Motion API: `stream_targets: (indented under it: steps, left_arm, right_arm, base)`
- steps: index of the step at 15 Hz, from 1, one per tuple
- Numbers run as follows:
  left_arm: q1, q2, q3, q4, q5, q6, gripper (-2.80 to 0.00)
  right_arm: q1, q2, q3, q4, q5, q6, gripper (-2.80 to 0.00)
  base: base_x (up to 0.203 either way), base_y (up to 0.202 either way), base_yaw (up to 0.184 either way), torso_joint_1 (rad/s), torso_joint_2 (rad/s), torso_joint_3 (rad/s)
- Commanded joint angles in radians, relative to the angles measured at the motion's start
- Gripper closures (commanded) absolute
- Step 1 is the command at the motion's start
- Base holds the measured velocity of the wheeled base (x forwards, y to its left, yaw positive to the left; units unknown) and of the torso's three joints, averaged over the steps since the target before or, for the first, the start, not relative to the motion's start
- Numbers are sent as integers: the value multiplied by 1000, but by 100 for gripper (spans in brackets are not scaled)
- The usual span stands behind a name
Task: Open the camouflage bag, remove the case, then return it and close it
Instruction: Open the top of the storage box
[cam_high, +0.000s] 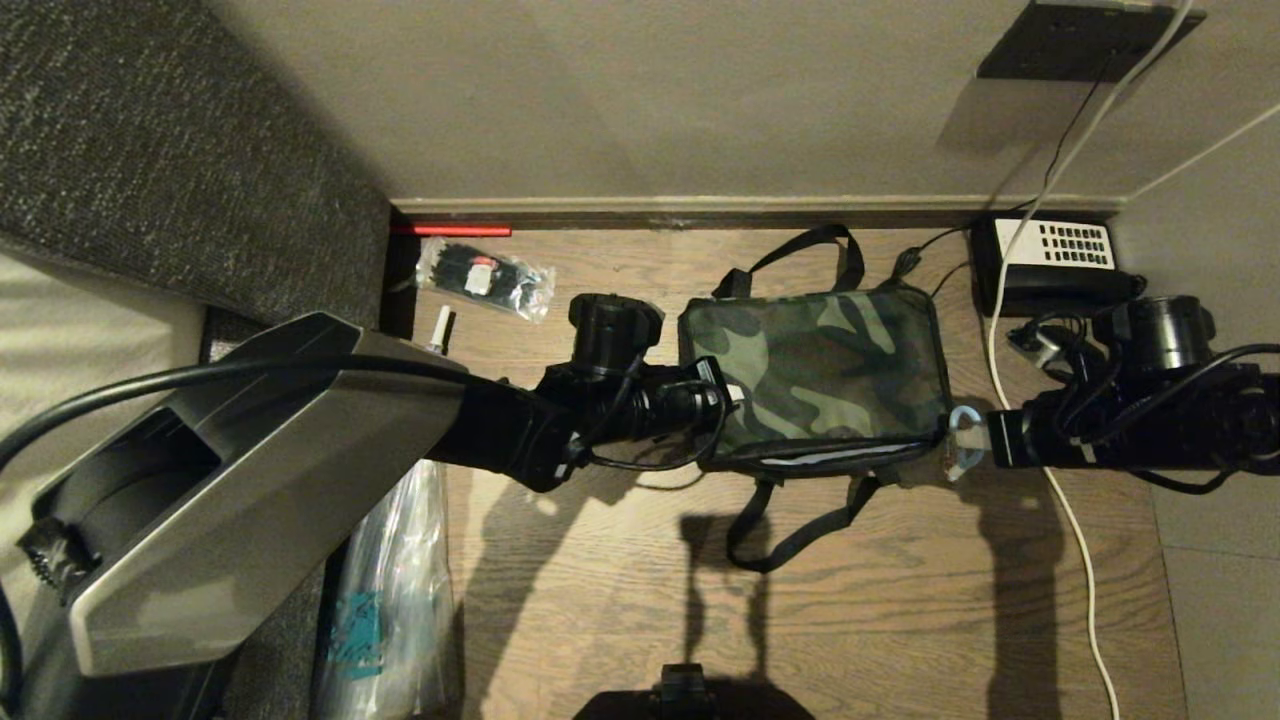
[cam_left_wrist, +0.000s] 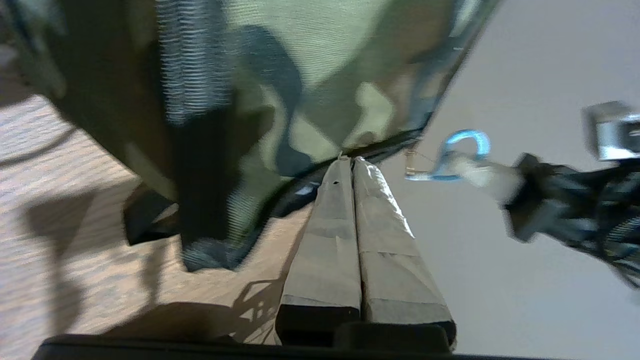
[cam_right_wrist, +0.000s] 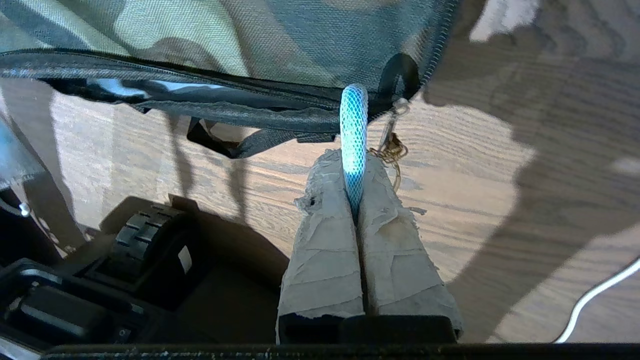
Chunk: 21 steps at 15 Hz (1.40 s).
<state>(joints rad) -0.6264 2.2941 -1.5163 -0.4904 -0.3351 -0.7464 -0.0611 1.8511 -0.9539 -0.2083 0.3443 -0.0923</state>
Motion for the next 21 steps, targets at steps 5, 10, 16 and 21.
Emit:
stream_targets:
  steps: [5,10,16,21]
  left_arm:
    - [-12,118,-88,0,43,5,0]
    - [-12,189,-174,2,102,10,0]
    - [7,233,-239,14,126,12,0]
    - [3,256,-223,15,131,13,0]
  right_arm:
    - [0,11,-27,-2,2,14,0]
    - [1,14,-43,0,4,16,0]
    - [1,17,-57,-2,4,16,0]
    - [1,32,-89,-1,4,16,0]
  base:
    - [0,0,0,0,0,0]
    - [0,0,0,0,0,0]
    - [0,0,0,0,0,0]
    - [0,0,0,0,0,0]
